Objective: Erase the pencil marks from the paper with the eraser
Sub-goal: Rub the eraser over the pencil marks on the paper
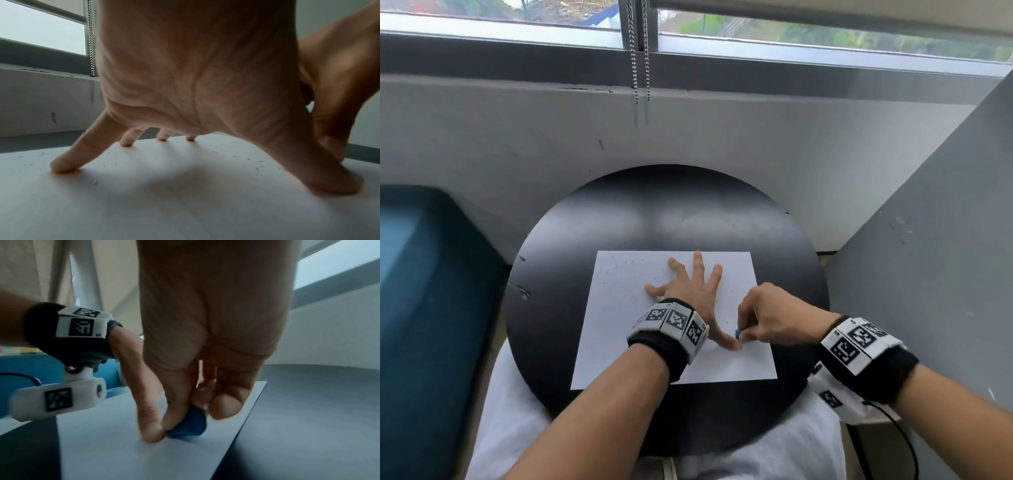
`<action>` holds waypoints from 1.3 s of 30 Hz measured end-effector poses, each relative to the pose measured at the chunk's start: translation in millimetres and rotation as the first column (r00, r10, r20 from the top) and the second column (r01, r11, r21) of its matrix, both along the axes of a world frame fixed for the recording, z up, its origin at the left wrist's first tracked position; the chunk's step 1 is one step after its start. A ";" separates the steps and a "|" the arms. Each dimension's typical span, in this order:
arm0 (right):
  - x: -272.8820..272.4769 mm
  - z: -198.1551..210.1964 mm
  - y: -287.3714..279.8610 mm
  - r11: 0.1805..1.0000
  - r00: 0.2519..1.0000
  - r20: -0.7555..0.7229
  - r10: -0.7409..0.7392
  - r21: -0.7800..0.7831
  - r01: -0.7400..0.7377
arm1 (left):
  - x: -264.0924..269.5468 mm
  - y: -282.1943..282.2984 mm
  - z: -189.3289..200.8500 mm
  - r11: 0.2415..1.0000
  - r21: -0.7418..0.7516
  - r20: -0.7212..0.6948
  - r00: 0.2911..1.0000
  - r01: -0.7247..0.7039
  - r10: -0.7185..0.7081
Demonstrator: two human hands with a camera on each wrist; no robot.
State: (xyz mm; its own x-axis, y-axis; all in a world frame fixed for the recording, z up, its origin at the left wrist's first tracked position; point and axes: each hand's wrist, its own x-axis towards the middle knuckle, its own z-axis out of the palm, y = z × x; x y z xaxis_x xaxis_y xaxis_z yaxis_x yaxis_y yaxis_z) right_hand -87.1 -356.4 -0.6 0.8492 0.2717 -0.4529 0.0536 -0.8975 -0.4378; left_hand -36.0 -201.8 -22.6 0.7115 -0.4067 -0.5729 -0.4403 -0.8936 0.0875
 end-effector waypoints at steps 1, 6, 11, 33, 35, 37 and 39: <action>3.8 2.1 -2.0 1.000 1.000 0.016 -0.004 -0.006 0.004 | 0.0 -0.2 0.1 1.000 -0.005 -0.003 1.000 -0.002 0.002; 37.3 17.9 -12.6 0.955 0.942 0.226 -0.249 0.219 0.200 | -0.5 0.8 2.3 1.000 -0.018 -0.004 1.000 -0.019 0.019; 54.0 1.1 -17.8 0.933 0.879 0.319 -0.355 0.176 0.313 | -1.0 -0.1 1.2 1.000 -0.013 0.005 1.000 -0.019 0.020; 87.4 0.2 -48.3 0.885 0.848 0.374 -0.377 -0.124 0.448 | -2.8 0.6 -0.5 1.000 -0.020 0.034 0.999 -0.007 0.008; 97.5 3.6 -61.8 0.867 0.850 0.328 -0.412 -0.146 0.477 | -3.2 0.9 -1.0 1.000 -0.022 0.048 0.999 -0.002 0.004; 101.6 3.8 -68.7 0.849 0.846 0.242 -0.475 -0.127 0.513 | -4.3 2.1 -0.2 1.000 -0.022 0.059 0.998 0.002 -0.001; 99.4 2.6 -68.1 0.819 0.832 0.184 -0.523 -0.161 0.550 | -6.0 3.4 0.7 1.000 -0.018 0.068 0.998 0.007 -0.006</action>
State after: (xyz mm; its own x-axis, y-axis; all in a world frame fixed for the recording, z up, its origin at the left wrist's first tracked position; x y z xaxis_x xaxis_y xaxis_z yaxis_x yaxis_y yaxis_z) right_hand 12.4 -424.5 2.0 0.8862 -0.3283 -0.3269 -0.4204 -0.8663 -0.2699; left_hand -42.0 -198.3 -21.9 0.7460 -0.4211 -0.5159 -0.4514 -0.8893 0.0732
